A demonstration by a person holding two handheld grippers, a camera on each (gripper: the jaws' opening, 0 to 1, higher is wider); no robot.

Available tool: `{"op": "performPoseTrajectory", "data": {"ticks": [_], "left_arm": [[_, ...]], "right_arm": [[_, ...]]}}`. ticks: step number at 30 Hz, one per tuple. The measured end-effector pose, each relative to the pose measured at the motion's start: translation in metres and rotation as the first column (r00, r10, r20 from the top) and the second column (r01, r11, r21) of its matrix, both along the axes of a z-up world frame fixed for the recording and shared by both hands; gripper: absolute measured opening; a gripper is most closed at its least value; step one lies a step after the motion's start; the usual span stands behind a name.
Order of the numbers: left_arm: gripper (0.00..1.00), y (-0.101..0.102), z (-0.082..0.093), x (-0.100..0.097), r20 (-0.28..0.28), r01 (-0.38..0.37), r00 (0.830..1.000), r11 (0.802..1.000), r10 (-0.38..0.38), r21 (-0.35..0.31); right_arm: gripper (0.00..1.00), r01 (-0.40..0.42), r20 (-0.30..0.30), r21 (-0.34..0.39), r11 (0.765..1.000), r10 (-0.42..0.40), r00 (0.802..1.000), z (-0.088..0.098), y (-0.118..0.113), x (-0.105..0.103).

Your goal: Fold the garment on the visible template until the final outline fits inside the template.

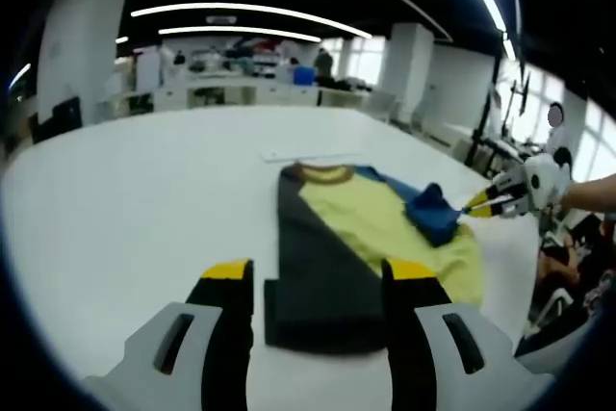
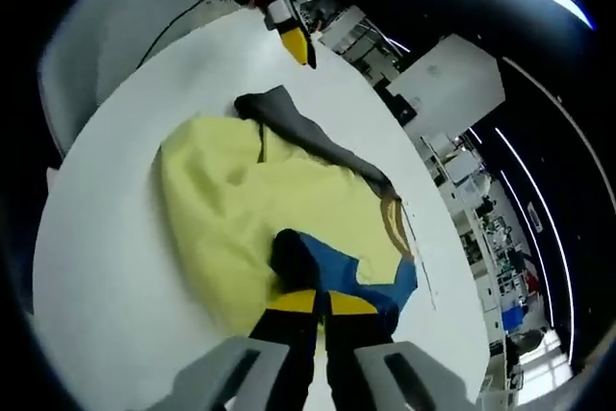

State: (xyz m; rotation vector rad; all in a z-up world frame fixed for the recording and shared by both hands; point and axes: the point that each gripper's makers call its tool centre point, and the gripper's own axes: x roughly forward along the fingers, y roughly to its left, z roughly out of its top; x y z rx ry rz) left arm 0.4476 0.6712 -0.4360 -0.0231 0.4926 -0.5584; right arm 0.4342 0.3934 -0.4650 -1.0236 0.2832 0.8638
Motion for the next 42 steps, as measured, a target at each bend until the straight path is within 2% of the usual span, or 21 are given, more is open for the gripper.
{"op": "performPoseTrajectory", "data": {"ticks": [3,10,17,26,34,36,37,40,42], "left_arm": [[0.50,-0.001,0.000,0.000,0.001,0.002,1.000,1.000,-0.002,-0.001],[0.50,-0.005,0.001,0.001,0.003,0.008,1.000,1.000,-0.008,-0.006],[0.50,-0.011,0.001,0.002,0.002,0.020,1.000,1.000,-0.020,-0.006],[0.49,-0.019,-0.001,0.005,0.001,0.036,0.999,0.999,-0.036,-0.007],[0.49,-0.021,-0.001,0.007,0.001,0.042,0.999,0.999,-0.042,-0.002],[0.49,-0.021,-0.002,0.007,-0.002,0.043,0.999,0.999,-0.043,-0.001],[0.49,-0.021,-0.003,0.007,-0.004,0.044,0.999,0.999,-0.044,0.001],[0.49,-0.021,-0.004,0.006,-0.009,0.045,0.999,0.999,-0.045,0.005],[0.49,-0.021,-0.005,0.005,-0.011,0.045,0.999,0.999,-0.045,0.005]], "right_arm": [[0.00,0.037,0.024,0.021,0.999,-0.037,0.999,0.019,-0.014,0.007],[0.00,0.120,0.073,0.020,0.993,-0.121,0.990,0.049,-0.053,0.012],[0.00,0.219,0.103,-0.011,0.976,-0.216,0.971,0.063,-0.104,0.008],[0.00,0.350,0.071,-0.050,0.935,-0.346,0.935,0.062,-0.169,-0.010],[0.00,0.424,0.023,-0.085,0.902,-0.423,0.906,0.056,-0.203,-0.027],[0.00,0.457,-0.002,-0.059,0.887,-0.458,0.889,0.054,-0.210,-0.029],[0.00,0.488,-0.032,-0.036,0.872,-0.489,0.872,0.051,-0.215,-0.030],[0.00,0.538,-0.068,-0.003,0.843,-0.537,0.841,0.046,-0.226,-0.030],[0.00,0.588,-0.109,0.043,0.808,-0.581,0.806,0.043,-0.235,-0.029]]}}
